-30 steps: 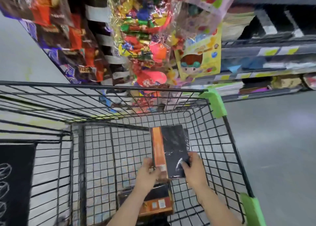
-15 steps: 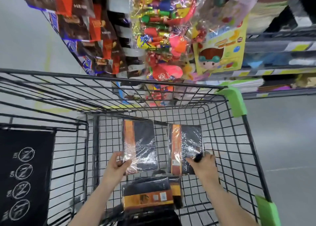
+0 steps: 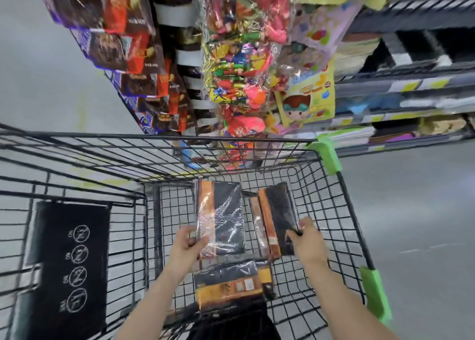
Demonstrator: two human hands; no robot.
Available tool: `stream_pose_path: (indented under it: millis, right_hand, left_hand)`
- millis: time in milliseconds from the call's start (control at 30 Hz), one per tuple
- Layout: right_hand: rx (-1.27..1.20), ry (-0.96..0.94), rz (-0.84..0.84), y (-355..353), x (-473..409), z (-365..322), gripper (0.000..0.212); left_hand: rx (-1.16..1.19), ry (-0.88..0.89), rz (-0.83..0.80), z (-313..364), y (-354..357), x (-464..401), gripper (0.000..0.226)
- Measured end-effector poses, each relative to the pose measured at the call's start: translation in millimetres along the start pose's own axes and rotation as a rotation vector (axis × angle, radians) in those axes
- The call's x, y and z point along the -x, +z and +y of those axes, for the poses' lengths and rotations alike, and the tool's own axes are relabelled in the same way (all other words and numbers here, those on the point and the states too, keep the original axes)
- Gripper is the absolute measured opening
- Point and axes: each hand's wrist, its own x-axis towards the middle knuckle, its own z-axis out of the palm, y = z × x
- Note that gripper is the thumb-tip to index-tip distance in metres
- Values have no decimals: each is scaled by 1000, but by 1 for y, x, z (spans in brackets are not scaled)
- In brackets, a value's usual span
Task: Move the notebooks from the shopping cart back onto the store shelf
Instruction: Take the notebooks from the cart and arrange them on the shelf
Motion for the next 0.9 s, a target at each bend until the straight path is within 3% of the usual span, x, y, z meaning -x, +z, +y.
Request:
stream_pose_path:
  millis: [333, 500, 633, 800, 900]
  right_hand:
    - [-235, -136, 93, -111, 68, -8, 29]
    - [-382, -142, 168, -169, 88, 21, 22]
    - [-524, -103, 215, -210, 77, 57, 22]
    - [-605, -90, 170, -281, 38, 127, 16]
    - [-582, -82, 164, -334, 10, 171, 29]
  left_hand:
    - [-94, 198, 17, 91, -5, 70, 31]
    - [-124, 238, -41, 130, 22, 105, 26]
    - [-168, 290, -40, 158, 71, 124, 22]
    - [-179, 312, -55, 176, 163, 132, 34]
    - [-104, 323, 4, 185, 238, 138, 44]
